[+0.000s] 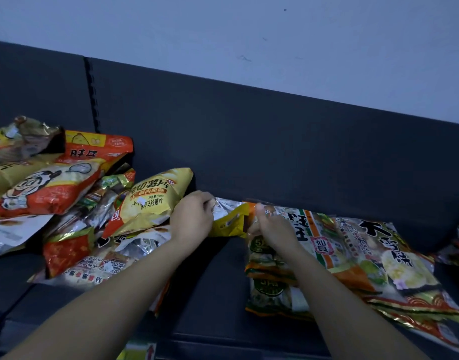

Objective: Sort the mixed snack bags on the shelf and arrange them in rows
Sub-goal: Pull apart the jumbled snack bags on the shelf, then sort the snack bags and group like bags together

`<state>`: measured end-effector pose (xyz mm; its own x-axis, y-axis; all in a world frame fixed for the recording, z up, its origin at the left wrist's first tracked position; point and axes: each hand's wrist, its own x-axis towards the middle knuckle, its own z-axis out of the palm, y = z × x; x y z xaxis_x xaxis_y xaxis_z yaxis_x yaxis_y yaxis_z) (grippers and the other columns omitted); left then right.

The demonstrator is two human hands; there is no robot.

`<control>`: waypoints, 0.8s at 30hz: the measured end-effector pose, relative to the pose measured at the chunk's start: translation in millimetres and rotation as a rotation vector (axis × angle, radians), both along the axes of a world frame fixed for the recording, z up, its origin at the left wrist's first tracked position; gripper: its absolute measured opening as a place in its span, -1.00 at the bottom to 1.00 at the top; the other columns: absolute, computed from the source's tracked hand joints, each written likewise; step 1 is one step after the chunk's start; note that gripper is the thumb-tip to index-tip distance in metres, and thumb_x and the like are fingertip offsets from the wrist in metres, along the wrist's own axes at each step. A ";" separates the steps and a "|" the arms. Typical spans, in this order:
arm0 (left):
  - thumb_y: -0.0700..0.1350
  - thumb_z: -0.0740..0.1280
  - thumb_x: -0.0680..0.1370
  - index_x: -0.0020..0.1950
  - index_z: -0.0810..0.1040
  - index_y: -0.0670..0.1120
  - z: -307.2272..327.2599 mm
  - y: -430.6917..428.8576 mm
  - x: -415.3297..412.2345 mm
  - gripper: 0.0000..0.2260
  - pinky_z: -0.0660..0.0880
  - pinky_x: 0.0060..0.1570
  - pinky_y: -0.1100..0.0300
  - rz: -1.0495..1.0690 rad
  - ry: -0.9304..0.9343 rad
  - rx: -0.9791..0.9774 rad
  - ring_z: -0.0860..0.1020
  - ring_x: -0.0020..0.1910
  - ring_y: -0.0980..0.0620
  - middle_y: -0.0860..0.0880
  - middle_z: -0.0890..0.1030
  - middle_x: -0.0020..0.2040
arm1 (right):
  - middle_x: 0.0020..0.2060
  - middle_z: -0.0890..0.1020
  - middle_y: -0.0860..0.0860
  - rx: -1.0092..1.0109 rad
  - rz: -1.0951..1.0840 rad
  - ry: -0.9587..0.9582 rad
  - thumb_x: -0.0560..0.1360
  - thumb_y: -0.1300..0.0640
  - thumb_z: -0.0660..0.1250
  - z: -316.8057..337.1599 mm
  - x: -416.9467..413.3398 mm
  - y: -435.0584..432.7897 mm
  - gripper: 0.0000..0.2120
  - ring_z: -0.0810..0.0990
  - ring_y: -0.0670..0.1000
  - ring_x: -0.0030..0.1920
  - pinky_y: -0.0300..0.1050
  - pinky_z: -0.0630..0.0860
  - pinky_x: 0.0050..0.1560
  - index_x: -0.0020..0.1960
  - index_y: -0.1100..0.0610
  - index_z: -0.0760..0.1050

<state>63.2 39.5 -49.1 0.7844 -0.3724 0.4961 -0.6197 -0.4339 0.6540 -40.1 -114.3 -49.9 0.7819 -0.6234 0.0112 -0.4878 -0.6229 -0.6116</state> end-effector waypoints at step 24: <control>0.15 0.31 0.47 0.52 0.15 0.09 8.3 61.7 24.9 -0.34 0.25 0.36 -0.24 0.187 0.036 0.698 0.07 0.51 -0.18 -0.09 0.09 0.55 | -0.17 0.61 0.10 0.758 -0.076 -0.453 0.60 0.19 0.26 26.5 19.5 -2.4 -0.84 0.57 0.11 -0.18 -0.02 0.48 -0.22 -0.14 0.10 0.55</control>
